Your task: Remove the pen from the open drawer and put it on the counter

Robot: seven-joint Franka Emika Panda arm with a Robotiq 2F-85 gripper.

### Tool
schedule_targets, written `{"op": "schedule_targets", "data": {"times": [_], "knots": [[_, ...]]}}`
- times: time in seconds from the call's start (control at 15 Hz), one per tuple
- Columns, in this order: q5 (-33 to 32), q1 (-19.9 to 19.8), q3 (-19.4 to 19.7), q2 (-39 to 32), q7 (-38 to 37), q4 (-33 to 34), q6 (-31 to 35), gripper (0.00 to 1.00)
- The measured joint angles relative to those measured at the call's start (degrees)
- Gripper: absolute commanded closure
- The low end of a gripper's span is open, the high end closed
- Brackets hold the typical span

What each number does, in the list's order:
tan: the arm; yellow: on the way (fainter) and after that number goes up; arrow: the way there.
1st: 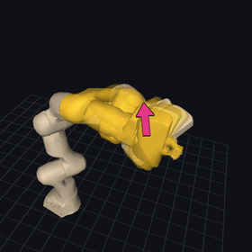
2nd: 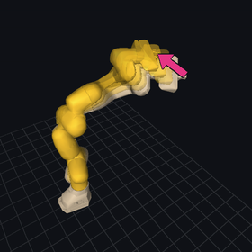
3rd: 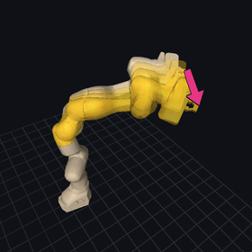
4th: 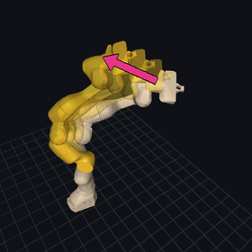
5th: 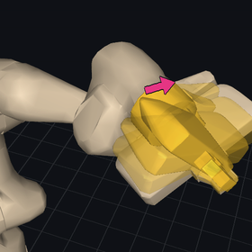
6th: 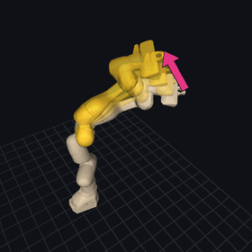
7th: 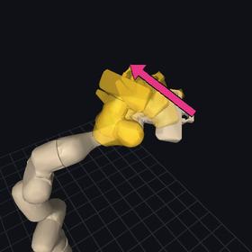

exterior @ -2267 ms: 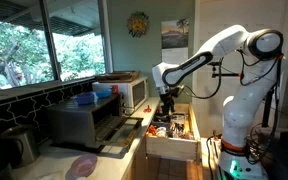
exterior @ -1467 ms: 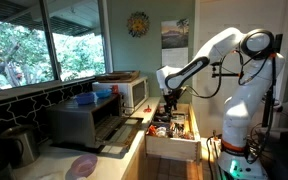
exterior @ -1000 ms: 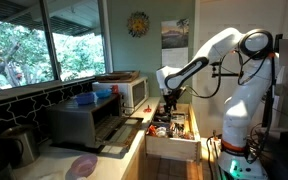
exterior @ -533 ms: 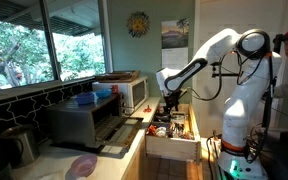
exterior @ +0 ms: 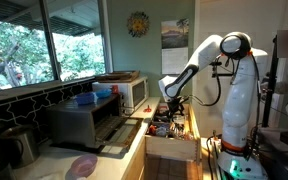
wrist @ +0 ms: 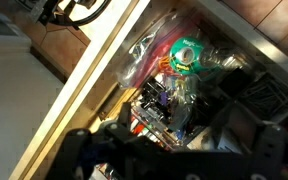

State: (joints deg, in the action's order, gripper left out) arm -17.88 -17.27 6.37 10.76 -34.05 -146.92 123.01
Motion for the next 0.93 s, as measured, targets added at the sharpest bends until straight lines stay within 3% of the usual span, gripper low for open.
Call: {"op": "schedule_targets", "data": {"times": [0.4, 0.67, 0.93], "knots": [[0.2, -0.3, 1.1, 0.0, -0.9, 0.1, 0.0, 0.0], [-1.5, -3.5, 5.5, -2.4, -4.8, -0.4, 5.2, 0.0], [-16.4, -6.7, 8.1, -7.0, -16.4, 1.0, 13.8, 0.0]]}}
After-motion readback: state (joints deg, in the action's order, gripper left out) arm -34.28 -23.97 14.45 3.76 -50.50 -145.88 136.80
